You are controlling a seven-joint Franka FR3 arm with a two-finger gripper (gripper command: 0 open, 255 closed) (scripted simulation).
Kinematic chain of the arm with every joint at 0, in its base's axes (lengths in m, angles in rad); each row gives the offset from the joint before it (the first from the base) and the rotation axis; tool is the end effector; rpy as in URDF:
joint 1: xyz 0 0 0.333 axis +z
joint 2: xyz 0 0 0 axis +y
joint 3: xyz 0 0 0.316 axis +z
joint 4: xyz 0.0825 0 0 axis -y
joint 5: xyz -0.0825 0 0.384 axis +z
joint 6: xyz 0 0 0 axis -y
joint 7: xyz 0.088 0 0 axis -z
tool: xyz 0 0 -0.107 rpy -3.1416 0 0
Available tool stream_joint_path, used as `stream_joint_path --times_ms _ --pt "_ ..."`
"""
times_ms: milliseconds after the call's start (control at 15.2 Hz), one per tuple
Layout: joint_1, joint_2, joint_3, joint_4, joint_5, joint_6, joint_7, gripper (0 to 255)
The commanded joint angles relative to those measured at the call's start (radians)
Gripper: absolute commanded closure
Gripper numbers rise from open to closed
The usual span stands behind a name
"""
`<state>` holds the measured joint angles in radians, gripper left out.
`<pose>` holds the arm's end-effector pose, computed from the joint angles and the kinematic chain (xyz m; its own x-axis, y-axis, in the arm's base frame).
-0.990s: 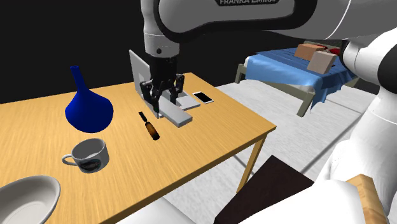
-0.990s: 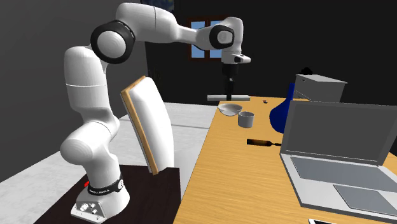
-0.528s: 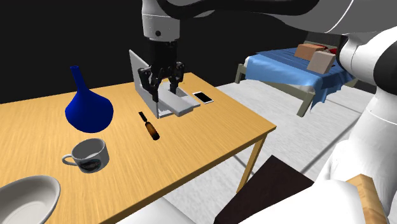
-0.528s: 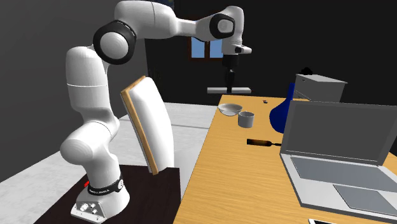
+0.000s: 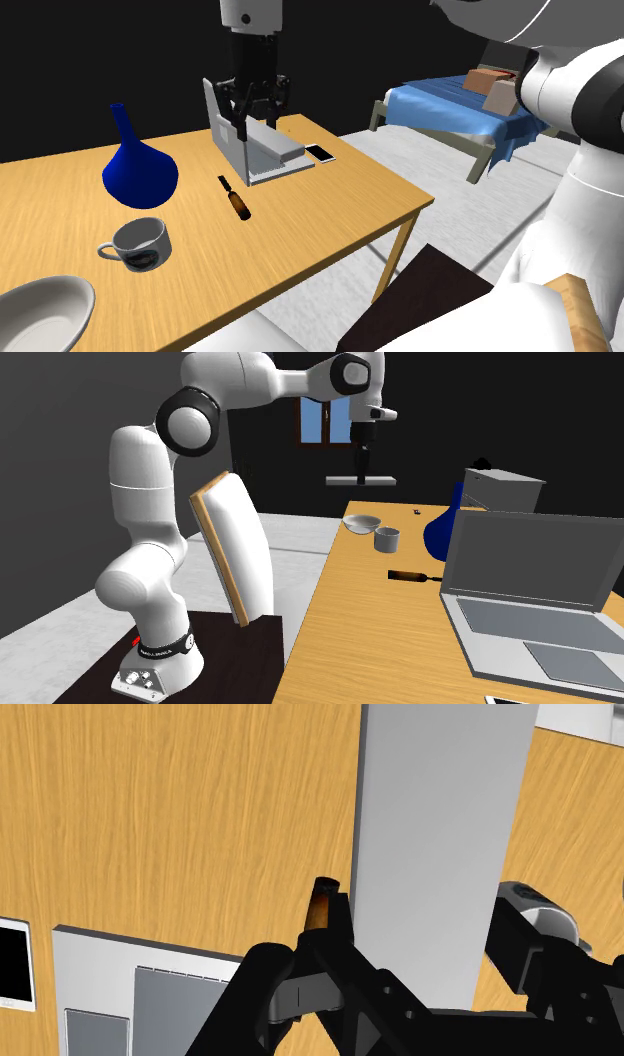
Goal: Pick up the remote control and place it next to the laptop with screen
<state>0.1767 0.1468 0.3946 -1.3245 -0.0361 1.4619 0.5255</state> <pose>0.5054 0.2959 0.6518 0.9992 0.0380 -0.0089 0.0379 -0.9991 -0.0184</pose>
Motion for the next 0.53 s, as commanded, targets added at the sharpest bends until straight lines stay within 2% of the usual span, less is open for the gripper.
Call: stream_joint_path --times_ms 0,198,462 --pt "0.004 0.015 0.001 0.049 -0.006 -0.036 0.002 255" --pt "0.011 0.035 0.004 0.108 -0.015 -0.076 0.007 255" --pt "-0.060 -0.021 -0.037 0.040 0.012 -0.060 -0.096 255"
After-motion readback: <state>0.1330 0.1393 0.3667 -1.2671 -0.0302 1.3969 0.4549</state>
